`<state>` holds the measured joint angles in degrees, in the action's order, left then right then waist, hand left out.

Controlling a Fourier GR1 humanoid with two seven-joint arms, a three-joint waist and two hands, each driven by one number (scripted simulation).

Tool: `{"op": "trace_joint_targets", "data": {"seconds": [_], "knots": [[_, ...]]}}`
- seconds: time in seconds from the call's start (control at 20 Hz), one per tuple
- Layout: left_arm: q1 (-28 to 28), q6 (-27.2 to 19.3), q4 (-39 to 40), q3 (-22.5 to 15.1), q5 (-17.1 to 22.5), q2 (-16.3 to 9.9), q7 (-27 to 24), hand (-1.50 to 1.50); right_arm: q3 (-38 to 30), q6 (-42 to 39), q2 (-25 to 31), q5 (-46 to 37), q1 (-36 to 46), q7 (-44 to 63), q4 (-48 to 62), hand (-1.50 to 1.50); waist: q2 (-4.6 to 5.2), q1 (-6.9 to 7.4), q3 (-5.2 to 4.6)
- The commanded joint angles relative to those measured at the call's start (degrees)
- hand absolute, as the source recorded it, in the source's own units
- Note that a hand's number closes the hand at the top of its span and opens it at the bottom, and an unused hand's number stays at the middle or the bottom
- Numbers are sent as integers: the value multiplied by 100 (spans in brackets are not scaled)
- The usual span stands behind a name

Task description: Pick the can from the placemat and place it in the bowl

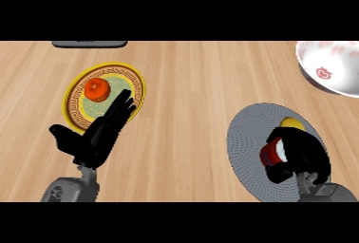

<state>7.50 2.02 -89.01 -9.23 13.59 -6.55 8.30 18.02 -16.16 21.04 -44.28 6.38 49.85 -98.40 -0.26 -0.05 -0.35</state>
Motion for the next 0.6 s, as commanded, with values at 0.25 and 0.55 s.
{"op": "trace_joint_targets", "data": {"seconds": [0.25,0.55], "knots": [[-146,378,61,251,8,7,-120,0,-109,-48,-239,-552,-12,-585,394,150,26,7,35],[133,45,219,10,-217,242,-18,0,183,-121,1047,-104,99,-3536,1124,150,79,42,47]]}}
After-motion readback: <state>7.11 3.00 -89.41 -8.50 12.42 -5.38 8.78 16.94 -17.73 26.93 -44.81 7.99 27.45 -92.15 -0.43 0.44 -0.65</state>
